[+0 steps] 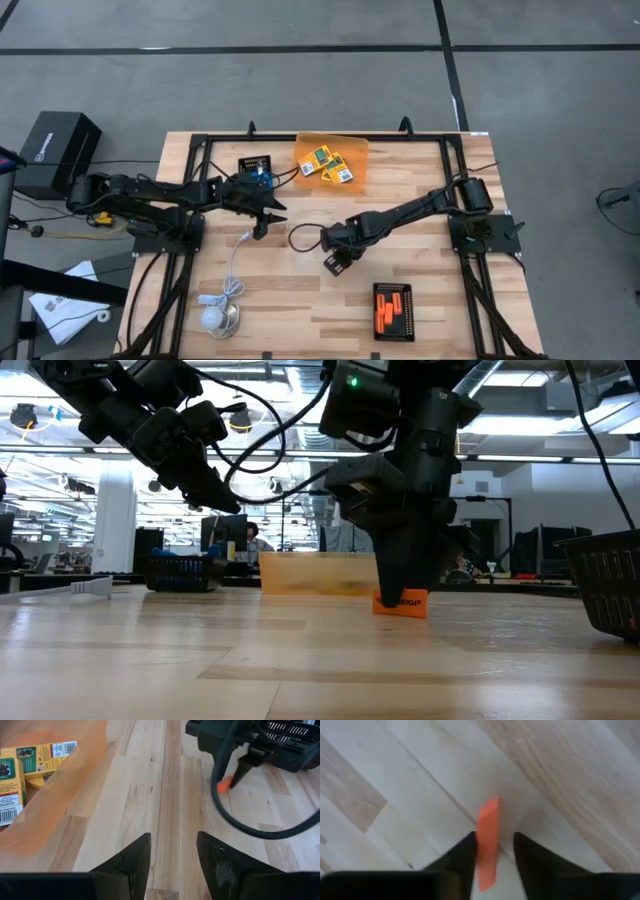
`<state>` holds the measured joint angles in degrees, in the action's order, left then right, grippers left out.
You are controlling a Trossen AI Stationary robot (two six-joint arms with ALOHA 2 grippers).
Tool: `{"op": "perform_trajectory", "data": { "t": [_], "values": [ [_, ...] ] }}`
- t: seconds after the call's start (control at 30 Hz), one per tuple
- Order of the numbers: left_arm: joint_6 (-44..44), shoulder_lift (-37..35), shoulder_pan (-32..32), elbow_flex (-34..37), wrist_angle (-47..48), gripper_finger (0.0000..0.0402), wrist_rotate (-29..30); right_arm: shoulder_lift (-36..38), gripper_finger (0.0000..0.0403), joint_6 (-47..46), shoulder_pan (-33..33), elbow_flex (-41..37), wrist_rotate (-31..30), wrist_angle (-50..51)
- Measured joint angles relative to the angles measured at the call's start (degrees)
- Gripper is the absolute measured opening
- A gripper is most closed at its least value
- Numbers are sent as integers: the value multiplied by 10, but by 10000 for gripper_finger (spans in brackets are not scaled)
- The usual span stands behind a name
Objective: Pick & Place School Supplies
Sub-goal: Put the eraser into the bottom black bin
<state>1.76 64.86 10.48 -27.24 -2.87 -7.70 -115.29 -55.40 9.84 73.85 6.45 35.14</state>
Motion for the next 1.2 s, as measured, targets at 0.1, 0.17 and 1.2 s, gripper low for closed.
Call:
{"op": "perform_trajectory", "data": {
  "t": [0.1, 0.17, 1.2],
  "values": [
    [0, 0, 0, 0, 2, 155, 0, -1, 46, 1, -4, -1, 1, 1],
    [0, 0, 0, 0, 4, 155, 0, -1, 21, 12, -3, -1, -3, 0],
    [143, -271, 0, -15, -20, 69, -23, 265, 22, 63, 41, -2, -70, -7]
  ]
}}
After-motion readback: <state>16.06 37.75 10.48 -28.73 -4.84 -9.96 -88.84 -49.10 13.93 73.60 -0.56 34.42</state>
